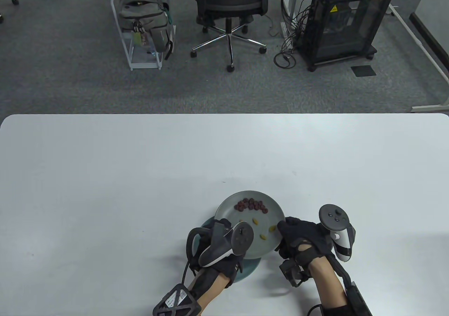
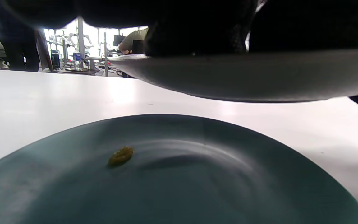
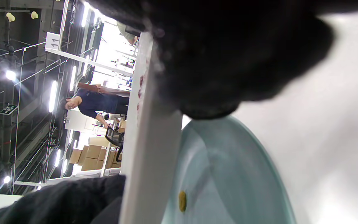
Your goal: Pick raisins with hand pinch into plate
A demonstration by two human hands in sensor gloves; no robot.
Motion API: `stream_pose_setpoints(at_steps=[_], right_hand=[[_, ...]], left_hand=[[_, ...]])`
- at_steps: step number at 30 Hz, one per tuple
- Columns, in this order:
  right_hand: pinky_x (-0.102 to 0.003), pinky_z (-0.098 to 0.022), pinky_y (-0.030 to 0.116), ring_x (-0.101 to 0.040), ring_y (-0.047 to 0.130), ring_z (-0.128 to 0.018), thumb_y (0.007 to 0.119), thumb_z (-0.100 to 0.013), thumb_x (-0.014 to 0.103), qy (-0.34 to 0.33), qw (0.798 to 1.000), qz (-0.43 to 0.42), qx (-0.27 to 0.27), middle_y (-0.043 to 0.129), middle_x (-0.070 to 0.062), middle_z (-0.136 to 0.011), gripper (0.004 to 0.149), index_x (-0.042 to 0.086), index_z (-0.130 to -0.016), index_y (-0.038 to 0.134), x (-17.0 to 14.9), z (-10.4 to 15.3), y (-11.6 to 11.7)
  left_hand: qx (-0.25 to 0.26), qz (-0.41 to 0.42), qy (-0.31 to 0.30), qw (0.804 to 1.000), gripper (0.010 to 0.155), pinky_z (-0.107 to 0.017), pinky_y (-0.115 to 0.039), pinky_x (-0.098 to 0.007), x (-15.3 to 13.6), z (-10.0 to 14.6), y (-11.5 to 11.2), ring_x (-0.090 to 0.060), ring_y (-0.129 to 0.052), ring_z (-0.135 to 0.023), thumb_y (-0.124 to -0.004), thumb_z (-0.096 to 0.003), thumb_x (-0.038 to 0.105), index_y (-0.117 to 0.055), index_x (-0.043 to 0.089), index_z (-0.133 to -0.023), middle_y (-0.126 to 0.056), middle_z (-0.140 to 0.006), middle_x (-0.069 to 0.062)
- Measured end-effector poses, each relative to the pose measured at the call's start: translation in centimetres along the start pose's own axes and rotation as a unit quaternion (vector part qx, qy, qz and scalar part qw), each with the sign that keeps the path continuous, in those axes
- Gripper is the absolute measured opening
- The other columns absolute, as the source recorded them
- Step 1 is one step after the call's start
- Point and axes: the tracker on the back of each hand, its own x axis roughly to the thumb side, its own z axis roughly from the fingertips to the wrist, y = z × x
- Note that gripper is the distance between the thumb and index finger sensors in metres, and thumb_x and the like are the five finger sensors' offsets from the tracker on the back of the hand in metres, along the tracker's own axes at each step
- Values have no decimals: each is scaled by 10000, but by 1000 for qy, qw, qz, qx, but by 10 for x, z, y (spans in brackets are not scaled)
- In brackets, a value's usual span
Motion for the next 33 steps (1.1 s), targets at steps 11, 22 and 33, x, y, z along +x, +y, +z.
stream_pose_setpoints(at_steps=[11,22,33], right_hand=[[-272,-8,902,-181,1052,-41,768,-482,308,12,999,26,-19,1083,-127,-433,521,-80,-828,755,-1,0,0],[-274,-11,901,-182,1051,-49,769,-482,310,21,999,15,-31,1082,-126,-436,522,-77,-832,753,-5,-1,-10],[-273,-11,901,-183,1050,-45,768,-482,310,28,998,1,-53,1081,-126,-436,522,-78,-831,754,-9,-2,-25]], left_hand=[[10,21,0,1000,460,-326,-751,-537,-7,1,3,-238,-875,-285,-967,-412,429,-973,75,-706,-928,-556,-145],[22,60,8,998,459,-328,-750,-538,-25,9,19,-237,-872,-286,-969,-411,425,-971,74,-707,-924,-556,-145],[-24,3,13,1000,456,-330,-754,-536,-50,13,15,-233,-875,-290,-970,-412,423,-971,79,-711,-925,-560,-140]])
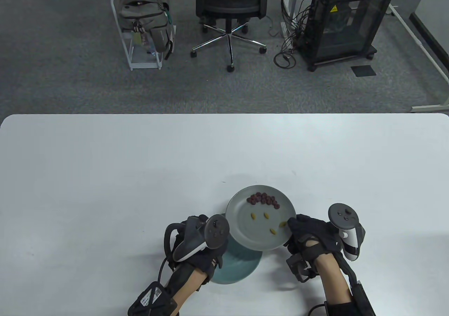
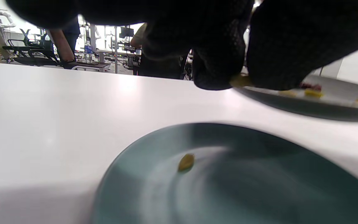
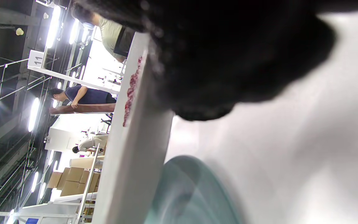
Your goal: Pick raisins with hand pinch into plate
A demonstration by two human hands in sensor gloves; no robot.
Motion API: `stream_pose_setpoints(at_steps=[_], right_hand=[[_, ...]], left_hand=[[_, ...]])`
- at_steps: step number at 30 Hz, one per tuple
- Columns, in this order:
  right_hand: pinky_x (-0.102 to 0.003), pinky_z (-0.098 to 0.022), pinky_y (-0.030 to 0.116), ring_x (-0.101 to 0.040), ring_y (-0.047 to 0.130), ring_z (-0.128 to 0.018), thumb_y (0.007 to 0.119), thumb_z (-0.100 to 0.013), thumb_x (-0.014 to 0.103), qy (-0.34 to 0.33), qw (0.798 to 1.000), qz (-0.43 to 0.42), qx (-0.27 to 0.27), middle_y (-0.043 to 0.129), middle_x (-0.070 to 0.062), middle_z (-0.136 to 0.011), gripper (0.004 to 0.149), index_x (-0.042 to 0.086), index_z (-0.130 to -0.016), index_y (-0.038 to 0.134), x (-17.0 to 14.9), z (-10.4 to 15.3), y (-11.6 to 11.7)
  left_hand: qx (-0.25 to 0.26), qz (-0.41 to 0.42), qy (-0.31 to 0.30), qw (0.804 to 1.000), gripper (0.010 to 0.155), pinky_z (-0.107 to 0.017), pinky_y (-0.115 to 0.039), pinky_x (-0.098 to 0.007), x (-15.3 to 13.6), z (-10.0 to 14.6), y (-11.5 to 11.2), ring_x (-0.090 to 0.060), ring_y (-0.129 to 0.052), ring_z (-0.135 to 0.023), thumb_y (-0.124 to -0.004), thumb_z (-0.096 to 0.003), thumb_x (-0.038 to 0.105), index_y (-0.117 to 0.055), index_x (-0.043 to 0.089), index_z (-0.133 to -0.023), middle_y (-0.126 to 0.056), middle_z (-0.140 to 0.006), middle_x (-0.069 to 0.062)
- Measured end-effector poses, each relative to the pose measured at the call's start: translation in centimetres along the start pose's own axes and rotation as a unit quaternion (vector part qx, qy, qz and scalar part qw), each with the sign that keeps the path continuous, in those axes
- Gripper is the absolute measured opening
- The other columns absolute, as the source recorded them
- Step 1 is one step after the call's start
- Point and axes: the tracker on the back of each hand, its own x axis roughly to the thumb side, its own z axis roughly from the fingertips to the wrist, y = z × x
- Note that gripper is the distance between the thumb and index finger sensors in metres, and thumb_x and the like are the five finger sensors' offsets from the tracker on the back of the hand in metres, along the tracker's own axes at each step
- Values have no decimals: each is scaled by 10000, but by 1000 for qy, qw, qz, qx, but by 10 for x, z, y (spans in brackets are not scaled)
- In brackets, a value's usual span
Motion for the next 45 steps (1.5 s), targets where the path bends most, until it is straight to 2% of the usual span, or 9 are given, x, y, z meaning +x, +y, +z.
stream_pose_setpoints(at_steps=[5,9,24,31,45], right_hand=[[-273,-11,901,-182,1050,-44,768,-482,310,1,1000,-10,-11,1081,-124,-436,521,-77,-830,755,-1,-1,-6],[-273,-11,901,-182,1050,-43,768,-483,310,3,1000,-13,-13,1081,-125,-434,521,-77,-831,755,-3,-2,-8],[-274,-13,900,-184,1050,-46,768,-483,311,10,1000,-7,-16,1081,-126,-435,523,-77,-833,754,-4,-2,-9],[-275,-14,900,-184,1049,-48,768,-483,312,6,1000,-4,-13,1080,-125,-436,522,-75,-834,755,-3,-2,-8],[-275,-16,900,-184,1049,-49,767,-484,313,0,1000,-5,0,1080,-126,-438,522,-74,-835,754,-2,1,-3]], left_hand=[[-33,-15,2,999,454,-334,-752,-536,-6,-1,-22,-234,-875,-296,-968,-415,419,-968,79,-716,-922,-567,-139],[-32,-35,8,999,454,-336,-751,-537,-8,-3,-36,-235,-876,-297,-970,-415,414,-967,77,-719,-922,-569,-137],[-68,-69,16,995,453,-348,-755,-531,-14,-9,-58,-226,-881,-318,-969,-415,416,-955,100,-739,-913,-594,-120],[-58,-49,24,997,473,-347,-755,-524,-19,-6,-51,-218,-879,-321,-961,-416,428,-946,99,-756,-905,-605,-116],[13,6,31,999,470,-343,-758,-519,-29,9,-18,-212,-878,-316,-960,-419,431,-947,104,-756,-906,-601,-112]])
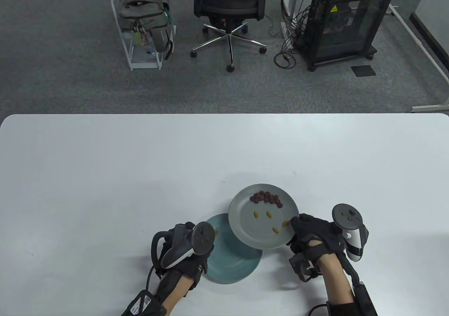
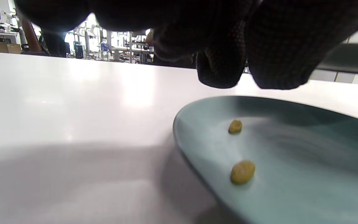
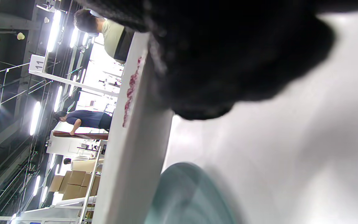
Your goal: Pick raisins with hand pinch into plate
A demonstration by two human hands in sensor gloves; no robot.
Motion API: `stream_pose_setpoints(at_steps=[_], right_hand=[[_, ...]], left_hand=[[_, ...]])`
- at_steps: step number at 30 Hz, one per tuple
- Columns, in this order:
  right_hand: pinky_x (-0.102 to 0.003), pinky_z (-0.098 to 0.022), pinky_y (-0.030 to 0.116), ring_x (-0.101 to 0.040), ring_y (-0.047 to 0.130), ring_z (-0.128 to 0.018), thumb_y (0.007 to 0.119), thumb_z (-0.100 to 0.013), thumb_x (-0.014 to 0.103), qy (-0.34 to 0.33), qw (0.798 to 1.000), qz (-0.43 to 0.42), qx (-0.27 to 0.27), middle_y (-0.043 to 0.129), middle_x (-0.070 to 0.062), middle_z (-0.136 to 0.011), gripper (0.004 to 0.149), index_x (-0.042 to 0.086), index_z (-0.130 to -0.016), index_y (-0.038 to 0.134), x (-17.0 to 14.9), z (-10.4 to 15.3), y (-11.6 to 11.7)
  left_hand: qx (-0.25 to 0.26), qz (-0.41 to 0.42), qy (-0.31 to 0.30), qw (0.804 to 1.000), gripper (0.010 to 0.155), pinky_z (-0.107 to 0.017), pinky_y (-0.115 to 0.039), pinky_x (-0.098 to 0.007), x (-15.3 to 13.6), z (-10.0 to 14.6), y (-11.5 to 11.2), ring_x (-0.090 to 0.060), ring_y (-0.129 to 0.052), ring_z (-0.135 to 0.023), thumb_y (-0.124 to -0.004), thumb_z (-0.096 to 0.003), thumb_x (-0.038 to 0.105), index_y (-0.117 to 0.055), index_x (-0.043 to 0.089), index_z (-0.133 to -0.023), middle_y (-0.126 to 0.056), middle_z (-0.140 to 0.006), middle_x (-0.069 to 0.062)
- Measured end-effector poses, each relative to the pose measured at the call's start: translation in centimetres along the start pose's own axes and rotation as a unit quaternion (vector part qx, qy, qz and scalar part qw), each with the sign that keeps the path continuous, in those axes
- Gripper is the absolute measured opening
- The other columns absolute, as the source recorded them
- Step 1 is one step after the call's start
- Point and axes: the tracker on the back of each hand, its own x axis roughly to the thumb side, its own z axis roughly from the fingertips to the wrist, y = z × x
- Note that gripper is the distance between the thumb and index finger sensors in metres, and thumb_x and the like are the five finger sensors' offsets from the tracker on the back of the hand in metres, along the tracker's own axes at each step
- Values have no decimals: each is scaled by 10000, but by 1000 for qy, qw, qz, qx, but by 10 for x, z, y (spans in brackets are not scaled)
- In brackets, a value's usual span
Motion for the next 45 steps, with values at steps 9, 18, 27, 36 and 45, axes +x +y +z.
stream_pose_setpoints(at_steps=[9,18,27,36,45], right_hand=[[-274,-17,900,-184,1049,-50,767,-484,314,-3,1000,2,12,1079,-124,-439,522,-72,-836,753,1,0,4],[-274,-19,900,-183,1048,-52,763,-486,314,-6,1000,8,23,1077,-121,-443,521,-71,-837,749,2,0,10],[-274,-19,901,-182,1049,-53,763,-485,315,-12,999,13,29,1078,-120,-442,522,-70,-837,750,3,1,13],[-274,-19,901,-182,1049,-52,763,-486,315,-14,999,13,34,1078,-119,-442,522,-71,-837,749,3,0,15],[-274,-16,901,-181,1050,-50,764,-484,314,-18,999,17,39,1079,-120,-440,522,-73,-835,750,5,1,20]], left_hand=[[17,17,-19,1000,473,-345,-757,-520,13,2,16,-214,-878,-320,-956,-422,440,-949,106,-756,-907,-603,-111],[8,24,-34,999,482,-344,-754,-523,41,-8,37,-220,-876,-322,-951,-428,446,-947,98,-761,-904,-607,-119],[-10,0,-26,1000,486,-345,-755,-523,67,-32,44,-219,-877,-322,-948,-429,455,-947,101,-761,-906,-606,-118],[-34,1,-7,999,491,-344,-754,-524,73,-54,41,-221,-877,-320,-946,-429,462,-949,98,-759,-906,-604,-120],[-44,1,29,999,516,-324,-761,-529,85,-73,32,-227,-886,-288,-942,-420,491,-980,81,-731,-930,-570,-126]])
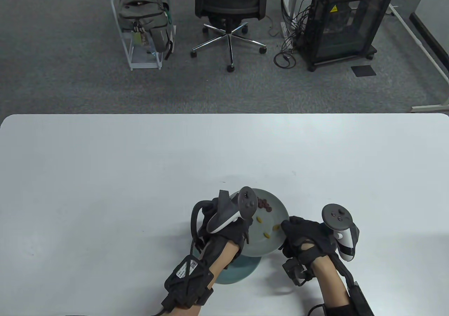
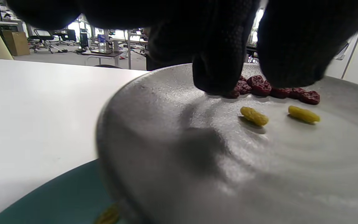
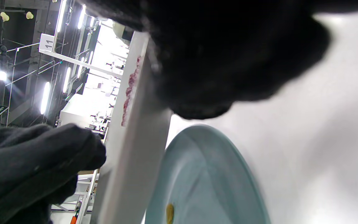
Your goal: Pick raisins with hand pinch into plate
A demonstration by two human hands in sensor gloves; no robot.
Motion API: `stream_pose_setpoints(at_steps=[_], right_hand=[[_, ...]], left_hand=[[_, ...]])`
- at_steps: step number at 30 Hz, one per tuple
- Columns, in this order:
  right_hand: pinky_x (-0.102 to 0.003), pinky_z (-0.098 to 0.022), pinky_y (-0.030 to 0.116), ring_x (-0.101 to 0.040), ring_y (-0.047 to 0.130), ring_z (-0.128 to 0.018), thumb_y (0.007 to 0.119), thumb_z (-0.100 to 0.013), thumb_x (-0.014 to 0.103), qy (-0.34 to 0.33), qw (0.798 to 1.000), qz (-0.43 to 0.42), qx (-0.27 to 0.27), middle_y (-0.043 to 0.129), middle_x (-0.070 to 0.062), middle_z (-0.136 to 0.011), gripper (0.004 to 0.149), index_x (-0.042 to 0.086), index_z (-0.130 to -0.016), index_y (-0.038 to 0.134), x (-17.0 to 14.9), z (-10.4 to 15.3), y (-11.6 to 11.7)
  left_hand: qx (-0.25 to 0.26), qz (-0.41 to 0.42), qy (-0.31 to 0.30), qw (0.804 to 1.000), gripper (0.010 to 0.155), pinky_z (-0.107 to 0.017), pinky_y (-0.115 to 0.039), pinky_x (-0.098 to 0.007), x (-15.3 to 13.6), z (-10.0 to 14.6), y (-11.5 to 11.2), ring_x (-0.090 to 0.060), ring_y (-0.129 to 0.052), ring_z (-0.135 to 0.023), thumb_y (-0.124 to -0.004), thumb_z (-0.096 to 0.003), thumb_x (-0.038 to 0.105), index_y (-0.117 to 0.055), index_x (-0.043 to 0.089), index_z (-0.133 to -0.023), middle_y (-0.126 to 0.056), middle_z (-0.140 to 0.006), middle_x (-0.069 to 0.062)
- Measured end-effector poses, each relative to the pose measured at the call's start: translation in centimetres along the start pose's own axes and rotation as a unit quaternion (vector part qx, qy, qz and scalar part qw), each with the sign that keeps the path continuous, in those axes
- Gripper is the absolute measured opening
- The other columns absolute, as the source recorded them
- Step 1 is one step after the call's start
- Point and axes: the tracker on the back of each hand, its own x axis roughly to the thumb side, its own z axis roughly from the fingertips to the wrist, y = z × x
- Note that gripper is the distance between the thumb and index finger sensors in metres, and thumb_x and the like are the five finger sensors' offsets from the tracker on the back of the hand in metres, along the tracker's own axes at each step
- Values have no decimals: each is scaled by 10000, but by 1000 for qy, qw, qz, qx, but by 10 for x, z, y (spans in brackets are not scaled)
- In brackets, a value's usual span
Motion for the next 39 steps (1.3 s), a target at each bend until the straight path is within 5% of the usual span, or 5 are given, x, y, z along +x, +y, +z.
stream_pose_setpoints(at_steps=[17,39], right_hand=[[-272,-20,901,-182,1049,-51,763,-485,313,-7,1000,3,2,1076,-126,-445,526,-76,-838,744,-1,-2,0],[-273,-38,900,-190,1046,-79,745,-492,307,4,999,-24,28,1062,-152,-475,531,-74,-861,719,-2,-3,0]], left_hand=[[-24,-10,54,998,538,-310,-760,-536,4,-17,-12,-236,-889,-259,-939,-411,528,-1005,68,-681,-949,-524,-125],[-37,-9,58,998,431,-310,-759,-540,8,-22,-17,-236,-885,-248,-989,-415,402,-1003,54,-669,-951,-508,-128]])
